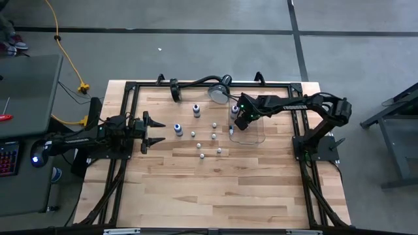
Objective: Pick & Place food coloring
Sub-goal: Put the small orange food coloring bottle into the transparent bin, then put the big blue food coloring bottle into the transparent bin
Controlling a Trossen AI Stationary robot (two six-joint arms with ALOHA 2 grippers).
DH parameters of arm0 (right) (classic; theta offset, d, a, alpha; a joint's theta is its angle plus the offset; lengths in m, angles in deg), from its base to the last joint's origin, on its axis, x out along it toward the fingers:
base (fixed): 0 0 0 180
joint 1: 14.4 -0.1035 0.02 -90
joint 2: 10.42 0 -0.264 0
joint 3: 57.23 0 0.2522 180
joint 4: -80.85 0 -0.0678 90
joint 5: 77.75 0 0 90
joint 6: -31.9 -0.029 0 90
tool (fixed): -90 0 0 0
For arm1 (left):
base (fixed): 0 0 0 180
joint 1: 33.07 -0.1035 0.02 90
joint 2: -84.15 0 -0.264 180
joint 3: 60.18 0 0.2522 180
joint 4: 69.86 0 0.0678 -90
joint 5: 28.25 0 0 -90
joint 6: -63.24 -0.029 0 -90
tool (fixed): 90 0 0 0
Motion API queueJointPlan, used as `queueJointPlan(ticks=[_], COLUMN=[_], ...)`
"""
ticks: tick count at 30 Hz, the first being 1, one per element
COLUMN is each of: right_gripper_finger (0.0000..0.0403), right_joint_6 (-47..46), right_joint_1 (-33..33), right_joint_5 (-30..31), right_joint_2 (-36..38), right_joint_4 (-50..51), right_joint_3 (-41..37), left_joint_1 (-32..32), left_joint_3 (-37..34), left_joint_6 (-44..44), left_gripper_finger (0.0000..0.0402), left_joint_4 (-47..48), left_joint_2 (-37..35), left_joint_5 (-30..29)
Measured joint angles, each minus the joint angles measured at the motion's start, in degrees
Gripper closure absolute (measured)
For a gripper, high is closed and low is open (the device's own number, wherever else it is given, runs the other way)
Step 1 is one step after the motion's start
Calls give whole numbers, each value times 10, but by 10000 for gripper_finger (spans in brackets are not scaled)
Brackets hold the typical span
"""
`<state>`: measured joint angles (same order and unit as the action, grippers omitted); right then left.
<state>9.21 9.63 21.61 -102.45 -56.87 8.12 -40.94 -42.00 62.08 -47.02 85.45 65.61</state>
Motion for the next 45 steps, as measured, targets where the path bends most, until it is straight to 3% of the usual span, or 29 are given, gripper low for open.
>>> queueJointPlan(ticks=[17, 29, 34, 45], right_gripper_finger=[299, 233, 214, 213], right_joint_6=[0, 11, 13, 37], right_joint_1=[0, 0, 0, -28], right_joint_5=[-4, -3, -12, -48], right_joint_2=[0, 27, 60, 173], right_joint_4=[0, 4, 34, 93], right_joint_3=[0, 1, 1, 1], left_joint_1=[0, 0, 0, 0], left_joint_3=[0, 0, 0, 0], left_joint_6=[0, 0, 0, 0], left_gripper_finger=[124, 124, 124, 124], left_joint_4=[0, 0, 0, 0], left_joint_2=[0, 0, 0, 0], left_joint_5=[0, 0, 0, 0])
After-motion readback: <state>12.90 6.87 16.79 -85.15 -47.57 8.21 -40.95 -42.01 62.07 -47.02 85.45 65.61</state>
